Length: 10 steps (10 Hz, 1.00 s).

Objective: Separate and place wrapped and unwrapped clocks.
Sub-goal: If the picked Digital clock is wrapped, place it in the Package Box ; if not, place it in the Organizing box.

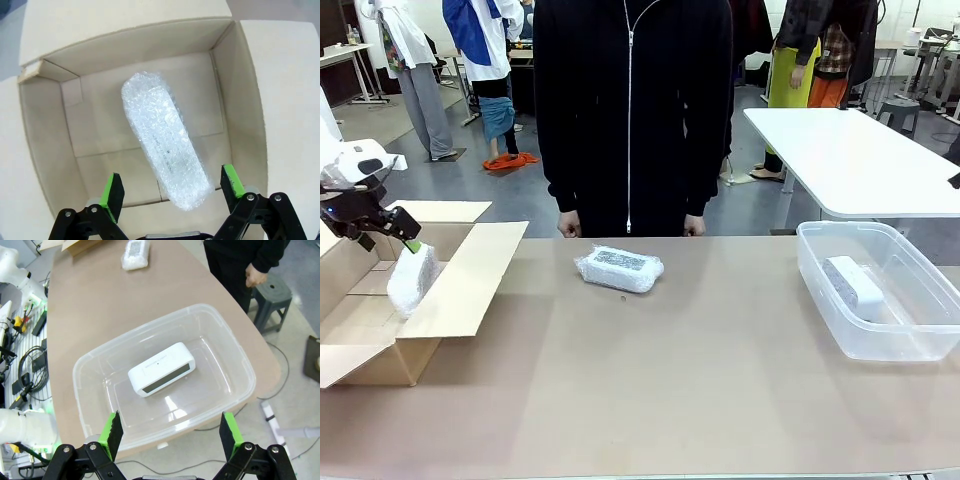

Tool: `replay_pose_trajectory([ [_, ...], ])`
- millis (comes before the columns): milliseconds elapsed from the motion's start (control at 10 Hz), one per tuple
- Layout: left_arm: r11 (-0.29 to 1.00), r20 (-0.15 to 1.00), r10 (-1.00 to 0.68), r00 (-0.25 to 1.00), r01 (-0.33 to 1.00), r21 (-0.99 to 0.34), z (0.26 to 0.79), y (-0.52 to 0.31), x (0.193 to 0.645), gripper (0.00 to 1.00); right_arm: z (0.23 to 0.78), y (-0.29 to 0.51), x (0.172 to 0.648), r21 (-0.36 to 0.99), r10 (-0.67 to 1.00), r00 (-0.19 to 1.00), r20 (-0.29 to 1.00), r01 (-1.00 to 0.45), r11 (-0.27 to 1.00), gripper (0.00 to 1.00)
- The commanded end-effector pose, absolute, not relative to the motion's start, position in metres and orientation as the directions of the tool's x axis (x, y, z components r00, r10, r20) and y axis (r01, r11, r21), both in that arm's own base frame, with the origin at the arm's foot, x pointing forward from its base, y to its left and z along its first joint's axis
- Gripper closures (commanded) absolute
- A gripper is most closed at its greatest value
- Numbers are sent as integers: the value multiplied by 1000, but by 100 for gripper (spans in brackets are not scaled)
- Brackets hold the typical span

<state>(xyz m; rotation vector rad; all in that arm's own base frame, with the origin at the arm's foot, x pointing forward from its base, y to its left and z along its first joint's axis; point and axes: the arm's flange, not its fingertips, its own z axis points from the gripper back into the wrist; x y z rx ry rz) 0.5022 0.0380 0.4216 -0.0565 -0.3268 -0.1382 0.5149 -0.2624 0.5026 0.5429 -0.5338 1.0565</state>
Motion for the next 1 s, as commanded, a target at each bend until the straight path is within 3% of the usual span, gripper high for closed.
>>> replay_pose_trajectory([
  [0,992,345,-124,930,123,25,445,31,494,0,501,-261,514,154,661,384,645,-912,380,0],
  [400,994,383,-110,917,90,68,487,21,477,0,501,-261,514,154,661,384,645,-912,380,0],
  [900,992,431,-122,894,101,72,495,15,468,0,501,-261,514,154,661,384,645,-912,380,0],
])
